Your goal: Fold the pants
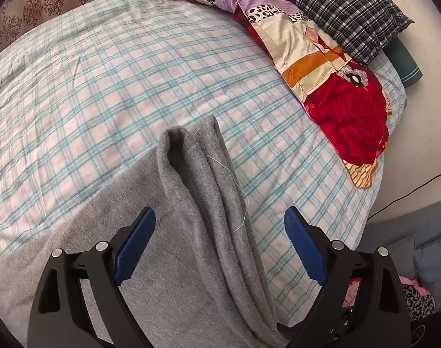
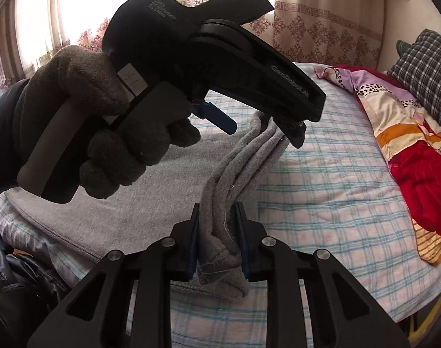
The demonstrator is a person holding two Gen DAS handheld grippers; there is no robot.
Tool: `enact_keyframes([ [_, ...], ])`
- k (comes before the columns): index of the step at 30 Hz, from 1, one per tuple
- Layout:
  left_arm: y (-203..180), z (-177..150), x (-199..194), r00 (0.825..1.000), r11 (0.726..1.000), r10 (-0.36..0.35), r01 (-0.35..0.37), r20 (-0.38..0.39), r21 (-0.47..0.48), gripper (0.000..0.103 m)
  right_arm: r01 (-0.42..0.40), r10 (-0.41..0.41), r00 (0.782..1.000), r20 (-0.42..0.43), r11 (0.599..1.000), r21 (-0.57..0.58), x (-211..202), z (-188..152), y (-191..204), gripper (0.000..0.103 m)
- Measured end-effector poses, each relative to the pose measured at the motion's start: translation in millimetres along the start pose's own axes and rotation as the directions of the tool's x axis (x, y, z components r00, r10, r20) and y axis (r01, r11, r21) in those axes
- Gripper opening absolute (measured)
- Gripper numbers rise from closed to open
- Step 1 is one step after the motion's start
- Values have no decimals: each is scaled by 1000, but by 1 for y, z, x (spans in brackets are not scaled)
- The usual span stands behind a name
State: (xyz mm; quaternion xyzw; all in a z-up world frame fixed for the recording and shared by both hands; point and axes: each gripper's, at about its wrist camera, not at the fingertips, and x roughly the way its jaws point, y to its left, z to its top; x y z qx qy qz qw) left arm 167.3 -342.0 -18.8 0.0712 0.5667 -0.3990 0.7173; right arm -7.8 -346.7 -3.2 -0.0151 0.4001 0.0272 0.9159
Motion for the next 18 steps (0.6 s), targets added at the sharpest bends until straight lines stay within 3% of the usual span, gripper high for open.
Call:
enact_keyframes([
  [6,6,-8,16,992,997,78,-78,-96,6,87,-18,18,1000,-5,999,-43,1,1,19,22],
  [8,12,-11,20,988,996,83,-85,-132,-6,60,-23,23,1000,-6,998,-50,1,1,24,21],
  [9,16,-13,21,986,997,76,-80,-148,-23,52,-24,23,1000,-7,998,-56,2,2,25,21],
  [11,25,-17,20,987,997,37,-47,-158,-61,27,-26,26,1000,-7,998,-59,1,2,28,21],
  [14,32,-22,9,991,997,27,-37,-133,-72,19,-38,37,999,-5,998,-53,-1,4,30,21],
  [18,40,-32,-13,996,996,10,-18,-91,-92,18,-115,115,993,-4,993,-22,-9,8,32,22],
])
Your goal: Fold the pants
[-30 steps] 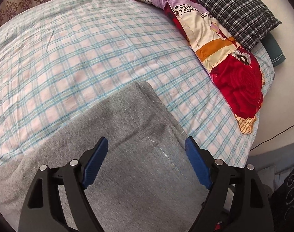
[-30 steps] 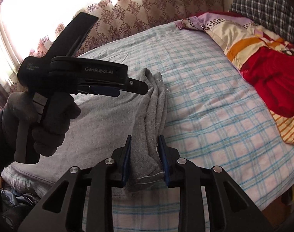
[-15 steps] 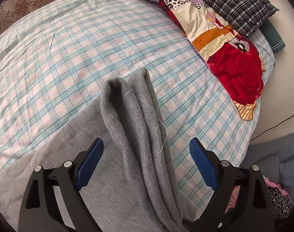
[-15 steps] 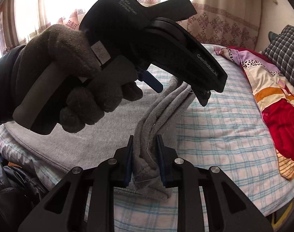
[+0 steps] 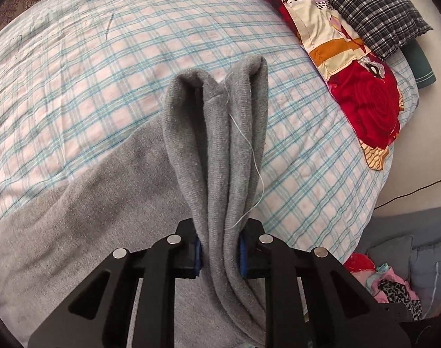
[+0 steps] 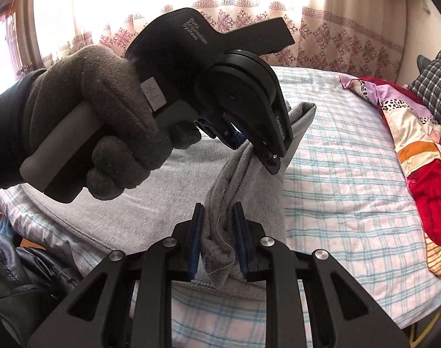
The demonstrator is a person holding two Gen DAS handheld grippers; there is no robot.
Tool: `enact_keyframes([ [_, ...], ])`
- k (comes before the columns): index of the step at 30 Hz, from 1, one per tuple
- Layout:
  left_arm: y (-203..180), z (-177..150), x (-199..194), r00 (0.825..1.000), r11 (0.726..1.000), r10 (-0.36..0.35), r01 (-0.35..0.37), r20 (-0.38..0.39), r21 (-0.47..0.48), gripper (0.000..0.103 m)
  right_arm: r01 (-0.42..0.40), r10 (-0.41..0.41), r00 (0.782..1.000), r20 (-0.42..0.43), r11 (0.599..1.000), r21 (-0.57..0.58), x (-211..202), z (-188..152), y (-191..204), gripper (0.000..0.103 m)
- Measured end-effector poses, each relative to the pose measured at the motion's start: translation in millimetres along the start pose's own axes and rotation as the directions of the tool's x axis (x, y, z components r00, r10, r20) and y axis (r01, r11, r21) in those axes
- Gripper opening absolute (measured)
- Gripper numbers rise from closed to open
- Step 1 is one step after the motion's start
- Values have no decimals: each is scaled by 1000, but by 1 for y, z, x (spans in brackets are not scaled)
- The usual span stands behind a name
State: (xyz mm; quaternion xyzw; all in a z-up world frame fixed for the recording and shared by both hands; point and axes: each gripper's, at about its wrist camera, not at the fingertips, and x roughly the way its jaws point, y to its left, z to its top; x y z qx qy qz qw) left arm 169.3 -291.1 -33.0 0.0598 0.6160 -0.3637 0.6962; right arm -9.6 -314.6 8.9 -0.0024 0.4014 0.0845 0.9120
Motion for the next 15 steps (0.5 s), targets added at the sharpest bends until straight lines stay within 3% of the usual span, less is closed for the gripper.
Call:
enact_keyframes([
  [1,3,-3,-5,1000,1000,-5,5,10,-7,18,-36,36,999,1,999,28,-3,2,-2,25],
  [4,17,-13,-19,999,999,-18,20,38,-40,17,-130,127,991,34,987,96,-15,8,-11,49],
  [8,42,-29,-37,997,995,-30,36,70,-90,17,-166,158,985,70,976,140,-27,11,-23,50],
  [15,86,-58,-69,992,986,-20,40,123,-162,17,-140,131,990,50,956,259,-20,9,-46,50],
])
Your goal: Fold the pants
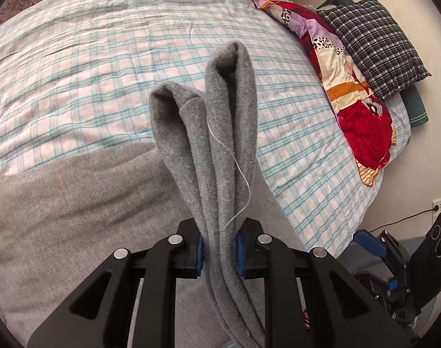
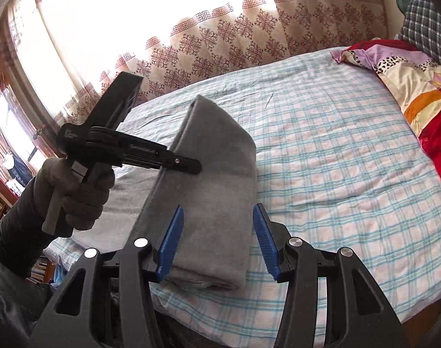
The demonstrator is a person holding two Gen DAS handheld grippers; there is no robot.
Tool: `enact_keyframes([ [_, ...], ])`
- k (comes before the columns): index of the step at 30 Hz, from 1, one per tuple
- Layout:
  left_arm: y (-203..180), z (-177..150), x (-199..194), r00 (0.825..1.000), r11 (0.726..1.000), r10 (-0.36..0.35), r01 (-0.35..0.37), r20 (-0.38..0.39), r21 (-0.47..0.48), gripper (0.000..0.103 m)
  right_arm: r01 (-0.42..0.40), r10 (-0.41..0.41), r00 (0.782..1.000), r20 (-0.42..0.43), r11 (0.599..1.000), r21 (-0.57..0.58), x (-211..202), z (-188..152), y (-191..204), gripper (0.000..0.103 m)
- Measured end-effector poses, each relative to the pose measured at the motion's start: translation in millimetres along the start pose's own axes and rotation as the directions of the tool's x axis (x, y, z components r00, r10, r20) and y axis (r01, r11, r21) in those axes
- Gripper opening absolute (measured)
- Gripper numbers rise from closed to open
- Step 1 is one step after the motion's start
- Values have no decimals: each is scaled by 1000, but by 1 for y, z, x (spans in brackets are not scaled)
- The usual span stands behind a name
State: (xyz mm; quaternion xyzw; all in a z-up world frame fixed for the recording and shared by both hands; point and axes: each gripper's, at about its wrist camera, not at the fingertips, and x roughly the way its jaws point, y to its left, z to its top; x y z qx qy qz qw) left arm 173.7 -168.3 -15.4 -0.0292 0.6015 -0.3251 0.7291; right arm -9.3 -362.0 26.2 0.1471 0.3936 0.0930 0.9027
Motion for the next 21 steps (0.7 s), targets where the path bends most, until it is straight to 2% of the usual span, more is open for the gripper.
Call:
enact_keyframes([
  [13,99,-41,-40,998,986,50,-45,30,-159,17,3,-19,990,-137,993,-116,46,-18,43,50],
  [17,121,-56,-41,998,981,62,-59,11,-186,17,9,-32,983,-183,992,-125,53,-28,46,50],
  [21,139,-68,-48,998,976,55,-48,27,-213,17,16,-41,977,-209,993,-117,57,-35,48,50],
])
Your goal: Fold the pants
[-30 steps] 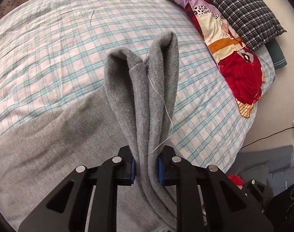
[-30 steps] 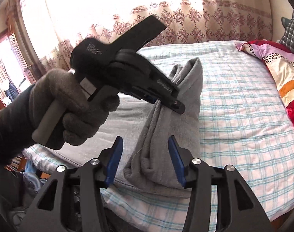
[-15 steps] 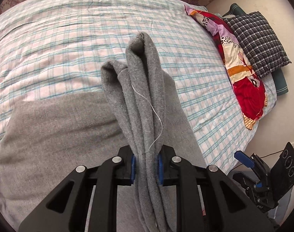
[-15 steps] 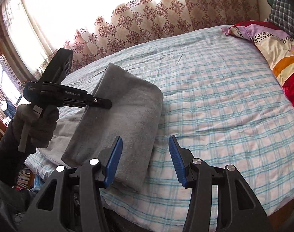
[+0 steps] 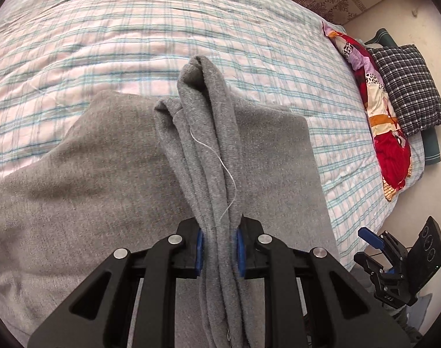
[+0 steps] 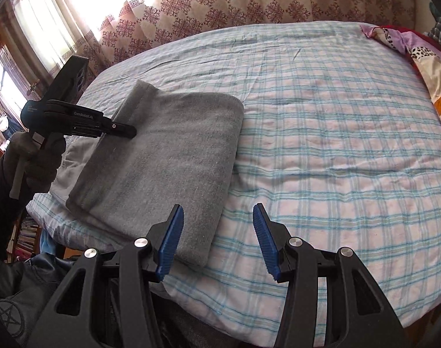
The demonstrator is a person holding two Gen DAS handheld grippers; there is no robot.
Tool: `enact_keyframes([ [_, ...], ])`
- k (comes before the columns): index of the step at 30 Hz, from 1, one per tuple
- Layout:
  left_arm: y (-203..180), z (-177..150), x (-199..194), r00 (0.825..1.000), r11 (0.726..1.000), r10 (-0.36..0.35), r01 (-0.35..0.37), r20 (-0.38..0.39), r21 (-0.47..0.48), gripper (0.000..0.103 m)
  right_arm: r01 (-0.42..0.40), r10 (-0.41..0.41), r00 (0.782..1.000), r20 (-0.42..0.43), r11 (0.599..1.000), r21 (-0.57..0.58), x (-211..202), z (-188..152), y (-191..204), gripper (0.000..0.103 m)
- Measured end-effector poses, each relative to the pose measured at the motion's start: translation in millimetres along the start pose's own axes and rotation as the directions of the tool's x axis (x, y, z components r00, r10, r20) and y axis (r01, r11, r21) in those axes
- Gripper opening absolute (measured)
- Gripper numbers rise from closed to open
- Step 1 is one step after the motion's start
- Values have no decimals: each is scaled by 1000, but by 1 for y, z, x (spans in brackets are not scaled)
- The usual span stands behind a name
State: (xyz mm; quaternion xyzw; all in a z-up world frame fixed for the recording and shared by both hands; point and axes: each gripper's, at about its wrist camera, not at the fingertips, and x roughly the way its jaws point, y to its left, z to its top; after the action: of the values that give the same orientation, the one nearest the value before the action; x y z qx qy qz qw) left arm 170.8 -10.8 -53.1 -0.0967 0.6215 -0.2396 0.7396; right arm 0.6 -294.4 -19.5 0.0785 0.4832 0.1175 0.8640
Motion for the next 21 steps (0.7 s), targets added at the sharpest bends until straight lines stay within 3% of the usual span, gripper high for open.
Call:
enact_keyframes([
  [5,27,-4,-10,999,999,-14,16,37,-50,17,-9,8,999,-34,1000,-23,7,-5,9,52],
  [9,41,-9,5,998,997,54,-53,19,-54,20,-14,10,997,-72,998,-56,16,-13,19,52],
  [14,45,-16,13,996,996,83,-81,33,-39,30,-3,-4,996,-90,997,-77,14,-22,24,52],
  [16,39,-18,8,988,990,142,-142,58,-1,36,-6,-2,995,-95,997,-81,13,-25,25,52],
  [19,29,-22,-4,963,967,241,-248,119,51,49,-12,4,996,-92,996,-84,13,-25,29,52],
  [21,24,-25,-16,947,954,277,-291,162,73,49,-18,12,997,-77,997,-80,12,-21,33,52],
])
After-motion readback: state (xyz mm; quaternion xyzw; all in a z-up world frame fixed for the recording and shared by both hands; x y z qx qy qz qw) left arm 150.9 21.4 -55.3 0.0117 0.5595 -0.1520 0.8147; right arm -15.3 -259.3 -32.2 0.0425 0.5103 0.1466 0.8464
